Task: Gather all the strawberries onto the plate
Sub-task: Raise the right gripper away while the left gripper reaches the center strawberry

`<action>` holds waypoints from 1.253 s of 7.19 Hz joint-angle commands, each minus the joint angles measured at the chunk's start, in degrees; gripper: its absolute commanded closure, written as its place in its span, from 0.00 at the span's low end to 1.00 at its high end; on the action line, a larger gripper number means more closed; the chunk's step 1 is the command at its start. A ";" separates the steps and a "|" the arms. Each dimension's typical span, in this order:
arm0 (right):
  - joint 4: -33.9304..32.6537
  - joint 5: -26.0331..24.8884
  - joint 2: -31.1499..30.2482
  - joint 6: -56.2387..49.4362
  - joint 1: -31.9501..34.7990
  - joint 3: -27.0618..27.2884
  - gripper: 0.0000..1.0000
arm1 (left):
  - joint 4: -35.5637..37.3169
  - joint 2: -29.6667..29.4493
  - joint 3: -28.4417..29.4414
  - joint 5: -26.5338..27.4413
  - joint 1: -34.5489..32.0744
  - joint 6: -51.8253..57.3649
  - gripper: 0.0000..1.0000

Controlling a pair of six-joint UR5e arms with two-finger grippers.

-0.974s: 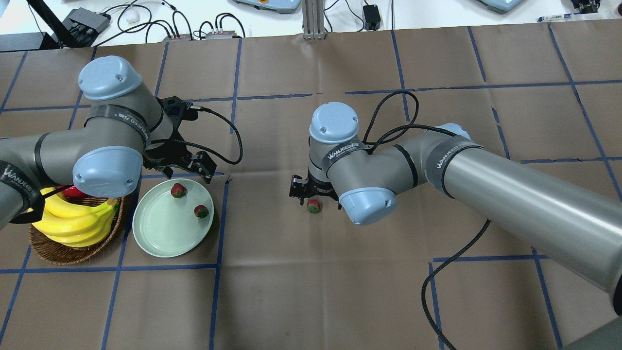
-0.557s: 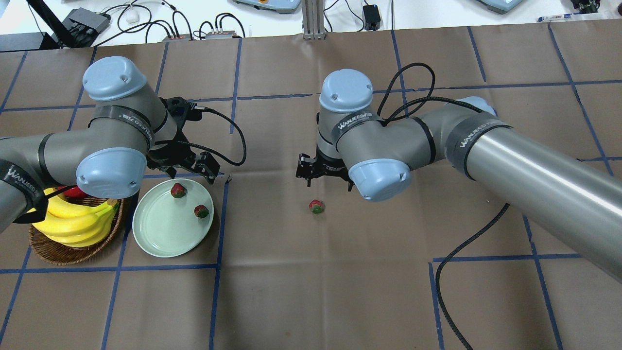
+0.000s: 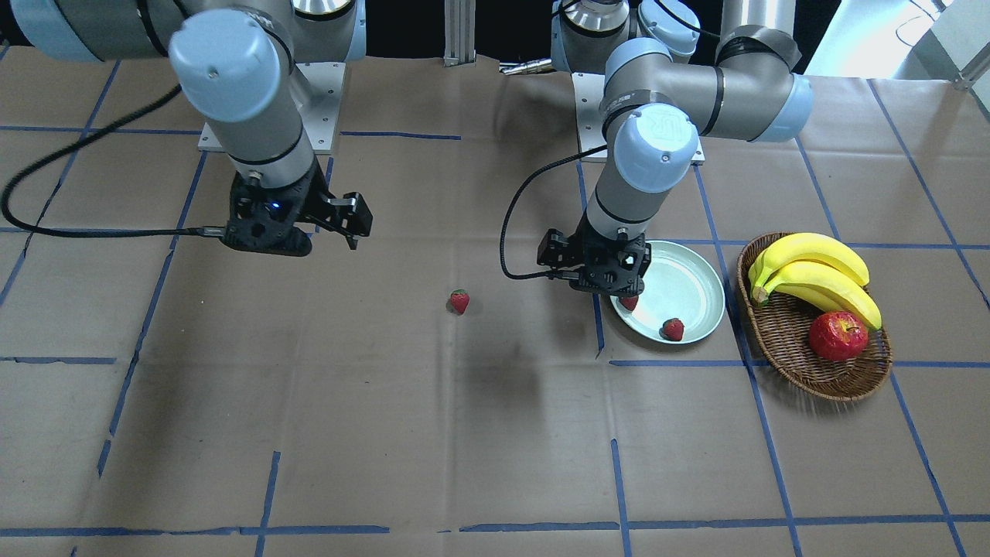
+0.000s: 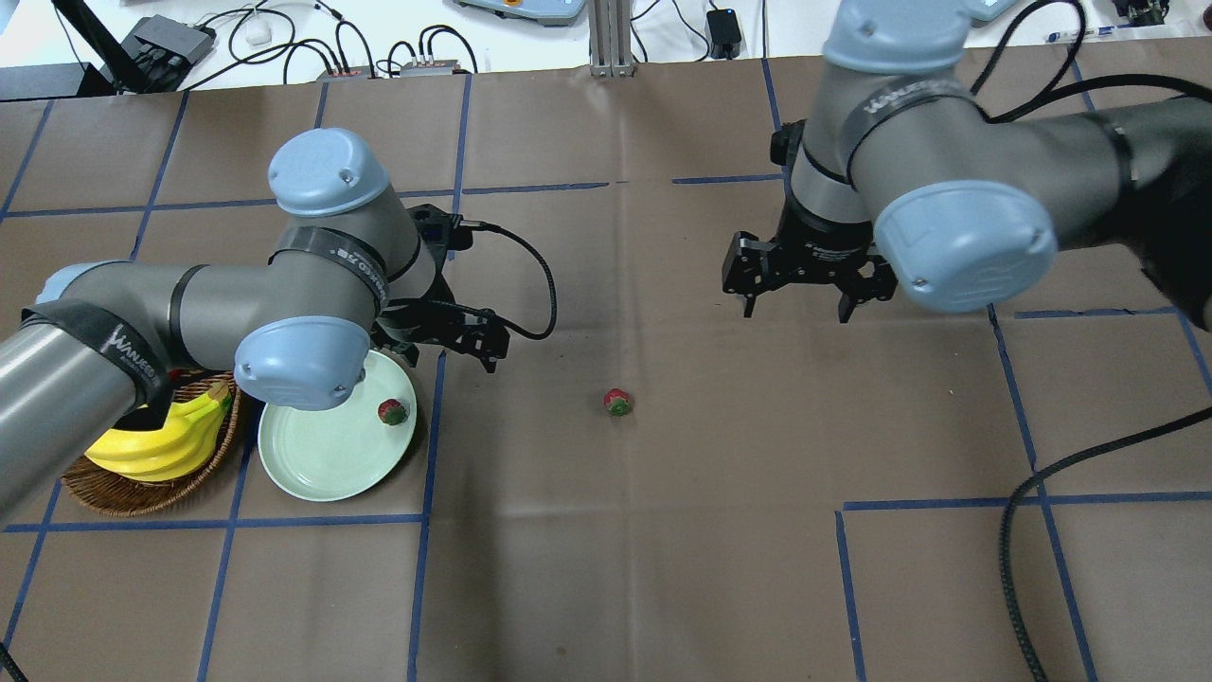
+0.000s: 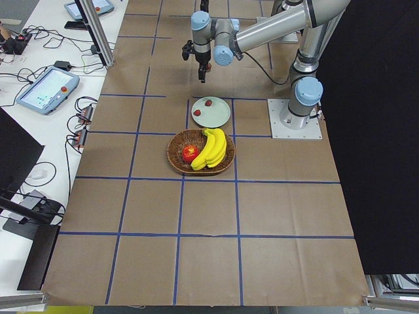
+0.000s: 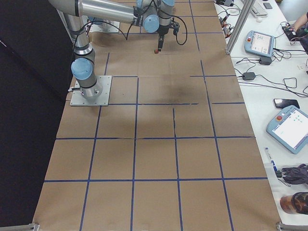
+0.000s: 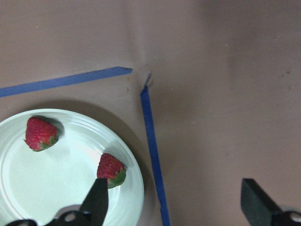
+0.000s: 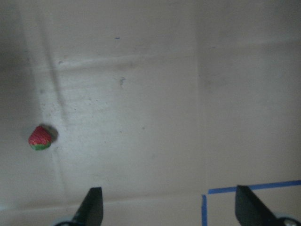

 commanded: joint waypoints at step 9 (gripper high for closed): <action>10.65 -0.58 -8.64 -10.17 -7.08 -4.30 0.00 | 14.77 -15.17 2.55 -1.43 -15.97 -19.76 0.11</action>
